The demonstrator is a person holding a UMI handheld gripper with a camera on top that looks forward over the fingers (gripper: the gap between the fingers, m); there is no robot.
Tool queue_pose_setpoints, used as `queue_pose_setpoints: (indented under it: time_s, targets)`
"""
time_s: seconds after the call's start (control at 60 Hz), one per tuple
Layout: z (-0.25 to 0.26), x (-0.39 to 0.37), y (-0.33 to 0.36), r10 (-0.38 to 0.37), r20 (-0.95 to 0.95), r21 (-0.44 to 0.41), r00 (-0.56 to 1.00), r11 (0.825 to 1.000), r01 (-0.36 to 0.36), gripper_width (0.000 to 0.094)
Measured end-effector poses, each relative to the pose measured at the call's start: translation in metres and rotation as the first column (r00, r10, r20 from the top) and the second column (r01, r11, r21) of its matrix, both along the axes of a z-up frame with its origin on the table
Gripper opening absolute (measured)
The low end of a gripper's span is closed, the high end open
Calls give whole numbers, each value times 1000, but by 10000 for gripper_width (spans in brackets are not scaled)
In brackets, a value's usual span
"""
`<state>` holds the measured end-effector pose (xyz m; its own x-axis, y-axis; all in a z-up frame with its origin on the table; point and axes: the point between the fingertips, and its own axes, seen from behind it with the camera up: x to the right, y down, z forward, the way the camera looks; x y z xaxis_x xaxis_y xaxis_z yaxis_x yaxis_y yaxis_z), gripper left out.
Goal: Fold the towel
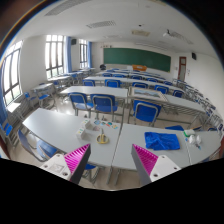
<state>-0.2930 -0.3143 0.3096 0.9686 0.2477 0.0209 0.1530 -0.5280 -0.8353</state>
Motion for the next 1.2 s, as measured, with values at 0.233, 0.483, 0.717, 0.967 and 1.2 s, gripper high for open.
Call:
queue_pose_setpoints:
  time_s: [0.233,0.483,0.717,0.967,1.2]
  targets:
    - [-72,60,33,-51,5,-103,999,993,52,839]
    - [-169,164,158,-146,7,-115,989,982,146,848]
    - [-261,218,288,-165,10,-146,986,975,165,847]
    - [-323,236,338,-162,56,-190,985,967,170,813]
    - [-327,233,349,-78,148,-140,986,985,99,108]
